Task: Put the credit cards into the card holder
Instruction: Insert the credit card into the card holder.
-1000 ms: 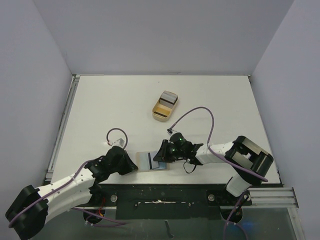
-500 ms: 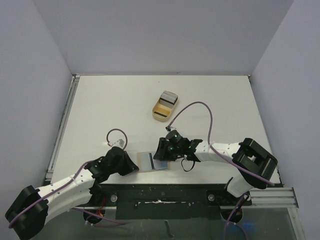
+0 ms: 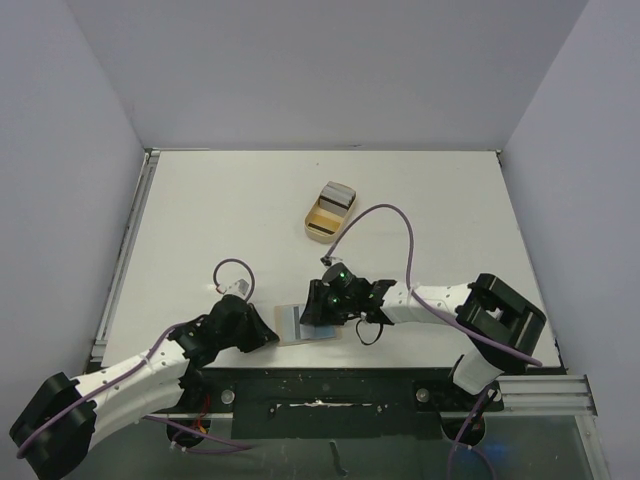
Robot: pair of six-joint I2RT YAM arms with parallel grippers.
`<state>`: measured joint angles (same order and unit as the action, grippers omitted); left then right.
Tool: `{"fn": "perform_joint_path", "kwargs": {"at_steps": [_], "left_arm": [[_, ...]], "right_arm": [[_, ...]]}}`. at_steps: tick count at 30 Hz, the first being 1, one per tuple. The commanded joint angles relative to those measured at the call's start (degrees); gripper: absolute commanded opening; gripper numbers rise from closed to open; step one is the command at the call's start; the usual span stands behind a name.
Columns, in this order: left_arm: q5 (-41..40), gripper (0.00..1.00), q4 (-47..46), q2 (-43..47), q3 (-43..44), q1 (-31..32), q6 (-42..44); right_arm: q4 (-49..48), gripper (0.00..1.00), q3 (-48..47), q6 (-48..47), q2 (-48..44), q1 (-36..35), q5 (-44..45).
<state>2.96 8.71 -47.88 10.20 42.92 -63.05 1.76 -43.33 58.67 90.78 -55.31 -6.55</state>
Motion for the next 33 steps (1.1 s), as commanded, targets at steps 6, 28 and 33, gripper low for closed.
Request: {"fn": "perform_joint_path", "kwargs": {"at_steps": [6, 28, 33], "left_arm": [[1.5, 0.00, -4.3, 0.9, -0.2, 0.0, -1.0], [1.6, 0.00, -5.5, 0.6, -0.8, -0.1, -0.9], [2.0, 0.00, -5.8, 0.2, -0.8, -0.1, -0.8]], "right_arm": [[1.6, 0.43, -2.9, -2.5, -1.4, -0.7, 2.9], [-3.7, 0.52, -5.9, -3.6, 3.9, -1.7, -1.4], [-8.4, 0.52, -5.2, -3.7, 4.8, -1.7, -4.4]]}}
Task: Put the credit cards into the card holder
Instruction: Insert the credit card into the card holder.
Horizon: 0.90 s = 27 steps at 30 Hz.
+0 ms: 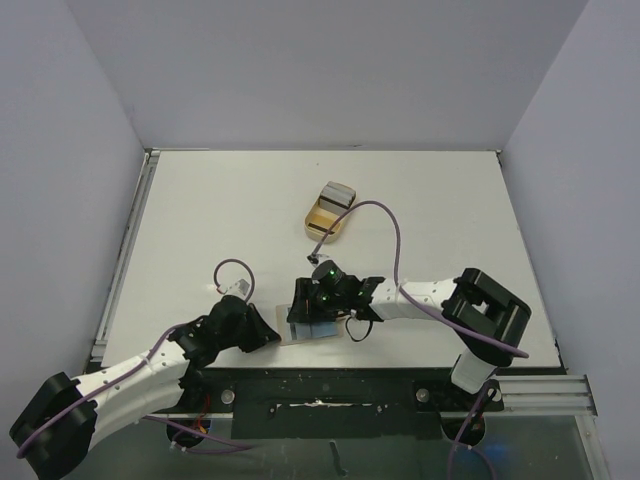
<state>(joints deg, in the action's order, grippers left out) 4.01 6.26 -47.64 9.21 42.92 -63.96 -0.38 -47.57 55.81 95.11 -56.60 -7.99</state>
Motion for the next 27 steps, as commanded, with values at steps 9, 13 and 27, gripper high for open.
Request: {"fn": "perform_joint_path", "kwargs": {"at_steps": [9, 13, 27], "left_arm": [[0.6, 0.00, -2.6, 0.3, 1.0, -0.1, 0.2], [0.3, 0.00, -2.0, 1.4, 0.7, -0.1, 0.1], [0.4, 0.00, -2.2, 1.5, 0.3, -0.1, 0.1]], "right_arm": [[-6.3, 0.52, -0.4, -0.2, -0.2, -0.4, -2.6], [-0.6, 0.54, -1.0, 0.0, -3.1, -0.8, 3.3], [9.2, 0.55, -5.9, -0.3, 1.0, -3.4, 9.9]]}}
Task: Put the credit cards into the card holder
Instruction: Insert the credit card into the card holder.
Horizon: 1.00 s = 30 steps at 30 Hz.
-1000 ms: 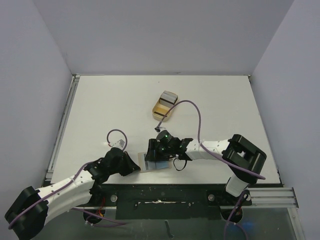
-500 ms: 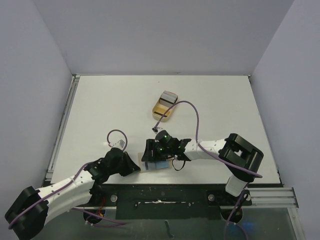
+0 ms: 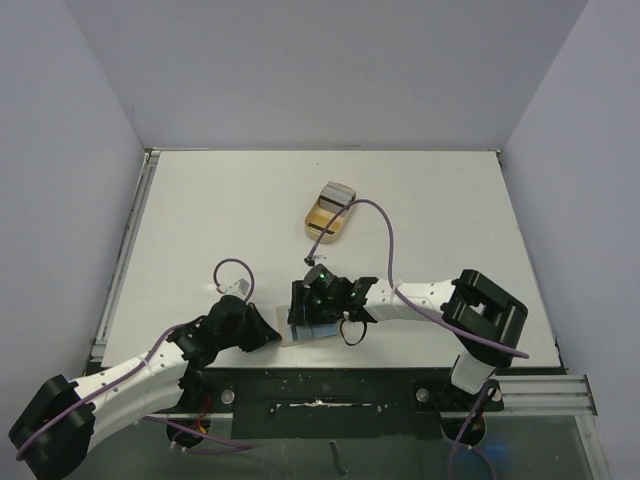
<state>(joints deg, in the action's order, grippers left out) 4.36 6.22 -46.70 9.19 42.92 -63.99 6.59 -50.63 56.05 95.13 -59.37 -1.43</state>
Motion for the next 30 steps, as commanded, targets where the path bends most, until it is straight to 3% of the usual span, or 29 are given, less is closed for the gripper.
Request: {"fn": "perform_joint_path", "kwargs": {"at_steps": [1, 19, 27, 30], "left_arm": [[0.0, 0.00, -2.3, 0.5, 0.2, -0.1, 0.1], [0.3, 0.00, -4.7, -0.7, -0.9, -0.1, -0.2], [-1.0, 0.00, -1.3, 0.9, 1.0, -0.1, 0.4], [-2.3, 0.11, 2.6, 2.1, 3.5, -0.1, 1.5]], "right_arm": [[1.8, 0.55, -2.8, -0.5, 1.2, -0.7, 3.1], [-10.5, 0.56, 0.1, 0.0, 2.1, -0.6, -5.5], [-6.2, 0.56, -1.4, -6.4, -2.1, -0.1, -4.4], [-1.6, 0.56, -3.6, -11.2, -4.6, -0.1, -2.1]]}}
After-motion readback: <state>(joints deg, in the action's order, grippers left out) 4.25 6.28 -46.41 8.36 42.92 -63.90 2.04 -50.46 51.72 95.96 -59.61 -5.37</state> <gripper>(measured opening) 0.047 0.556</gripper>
